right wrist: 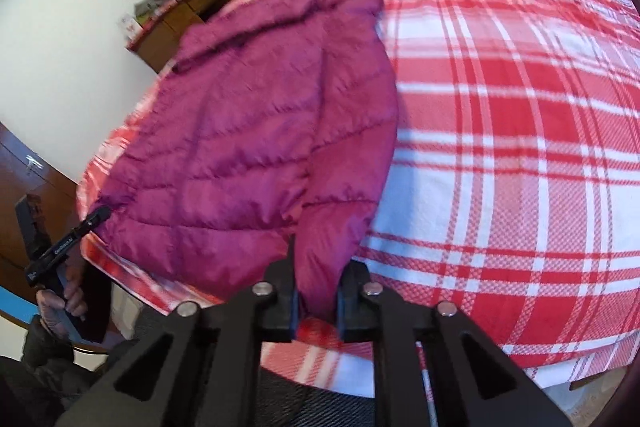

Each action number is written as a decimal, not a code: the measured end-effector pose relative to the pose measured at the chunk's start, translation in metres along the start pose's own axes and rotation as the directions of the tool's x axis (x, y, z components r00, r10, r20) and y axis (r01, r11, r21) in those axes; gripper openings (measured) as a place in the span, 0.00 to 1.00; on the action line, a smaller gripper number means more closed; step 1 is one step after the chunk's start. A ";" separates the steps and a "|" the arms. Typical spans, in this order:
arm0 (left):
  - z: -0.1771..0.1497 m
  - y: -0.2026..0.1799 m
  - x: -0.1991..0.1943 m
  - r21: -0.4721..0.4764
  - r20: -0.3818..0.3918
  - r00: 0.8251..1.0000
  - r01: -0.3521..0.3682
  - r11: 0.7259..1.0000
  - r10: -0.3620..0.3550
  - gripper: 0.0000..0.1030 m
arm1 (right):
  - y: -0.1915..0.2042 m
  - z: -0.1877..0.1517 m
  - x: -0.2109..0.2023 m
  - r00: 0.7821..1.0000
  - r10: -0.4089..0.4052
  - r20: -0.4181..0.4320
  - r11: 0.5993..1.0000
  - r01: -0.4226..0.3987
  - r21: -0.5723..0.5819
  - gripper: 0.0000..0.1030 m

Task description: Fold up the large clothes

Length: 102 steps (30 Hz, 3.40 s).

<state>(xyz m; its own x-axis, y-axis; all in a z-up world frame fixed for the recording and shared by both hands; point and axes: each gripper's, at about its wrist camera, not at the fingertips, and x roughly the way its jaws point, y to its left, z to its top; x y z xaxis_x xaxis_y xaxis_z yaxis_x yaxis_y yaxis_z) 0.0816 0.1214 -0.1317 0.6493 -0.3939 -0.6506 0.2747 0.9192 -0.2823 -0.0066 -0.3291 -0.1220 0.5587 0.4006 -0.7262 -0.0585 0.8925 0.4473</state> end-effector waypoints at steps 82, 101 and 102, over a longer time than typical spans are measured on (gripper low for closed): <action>0.199 -0.091 0.170 0.068 0.102 0.977 -0.194 0.979 0.187 0.73 | 0.085 0.283 0.144 0.920 -0.224 0.323 0.952 0.278 -0.132 0.52; 0.175 -0.077 0.269 0.052 0.014 0.957 -0.289 0.956 0.289 0.80 | 0.026 0.280 0.220 0.899 -0.370 0.236 0.919 0.392 -0.053 0.49; 0.175 -0.077 0.269 0.055 0.012 0.956 -0.292 0.955 0.292 0.80 | 0.026 0.280 0.217 0.900 -0.369 0.231 0.920 0.388 -0.044 0.48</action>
<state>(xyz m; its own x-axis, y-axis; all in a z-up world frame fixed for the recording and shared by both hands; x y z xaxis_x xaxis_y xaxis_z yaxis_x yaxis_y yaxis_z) 0.3591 -0.0550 -0.1615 0.7097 -0.1080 -0.6961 0.1114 0.9930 -0.0405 0.3449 -0.2767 -0.1216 0.7160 -0.0164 -0.6979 0.1265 0.9862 0.1067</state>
